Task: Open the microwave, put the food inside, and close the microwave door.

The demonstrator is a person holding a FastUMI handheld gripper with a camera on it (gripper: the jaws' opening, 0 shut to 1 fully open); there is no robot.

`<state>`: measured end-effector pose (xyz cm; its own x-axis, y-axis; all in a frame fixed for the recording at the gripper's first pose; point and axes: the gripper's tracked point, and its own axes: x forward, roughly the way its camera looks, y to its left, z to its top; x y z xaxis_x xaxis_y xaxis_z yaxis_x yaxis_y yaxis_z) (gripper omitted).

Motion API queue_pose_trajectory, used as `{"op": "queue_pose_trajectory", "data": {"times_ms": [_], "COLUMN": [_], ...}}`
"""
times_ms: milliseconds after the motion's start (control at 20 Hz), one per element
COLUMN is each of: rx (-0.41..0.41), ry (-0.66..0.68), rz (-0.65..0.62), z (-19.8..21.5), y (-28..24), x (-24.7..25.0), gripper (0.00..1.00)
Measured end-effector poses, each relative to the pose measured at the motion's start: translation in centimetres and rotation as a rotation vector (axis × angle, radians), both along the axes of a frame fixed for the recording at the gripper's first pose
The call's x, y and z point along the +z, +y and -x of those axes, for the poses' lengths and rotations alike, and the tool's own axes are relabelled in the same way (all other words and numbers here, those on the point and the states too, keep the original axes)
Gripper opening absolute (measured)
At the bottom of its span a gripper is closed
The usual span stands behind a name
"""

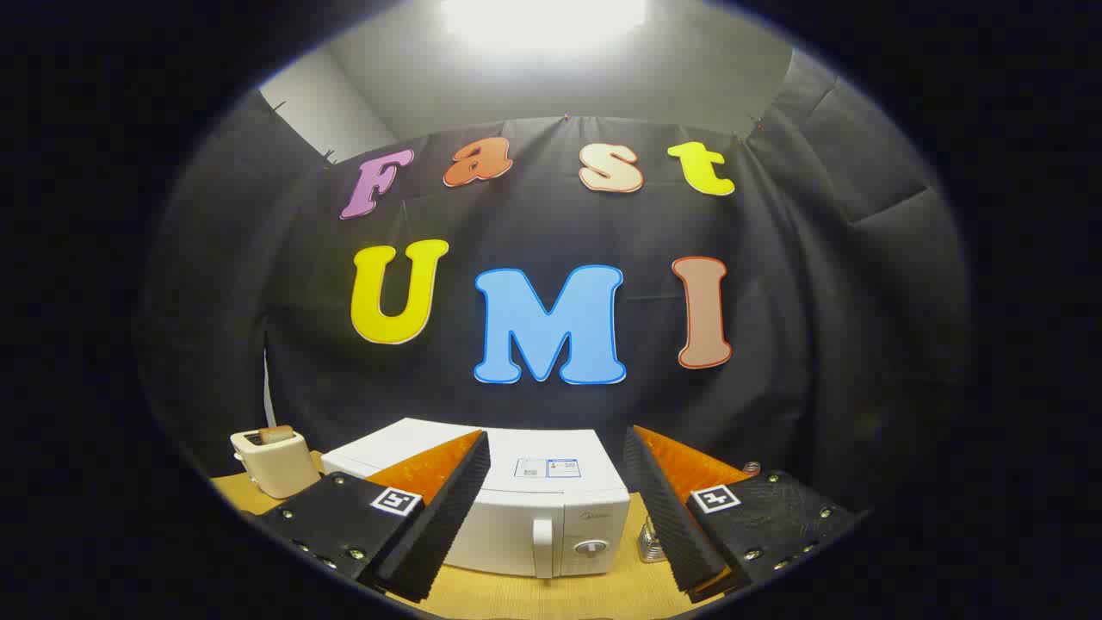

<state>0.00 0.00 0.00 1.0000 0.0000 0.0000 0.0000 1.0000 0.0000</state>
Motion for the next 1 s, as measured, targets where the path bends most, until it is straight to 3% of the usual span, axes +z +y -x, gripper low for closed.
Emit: {"op": "queue_pose_trajectory", "data": {"times_ms": [1000], "rx": [0.018], "ry": [-0.001], "rz": [-0.001], "z": [0.05], "y": [0.63], "x": [-0.13], "gripper": [0.98]}}
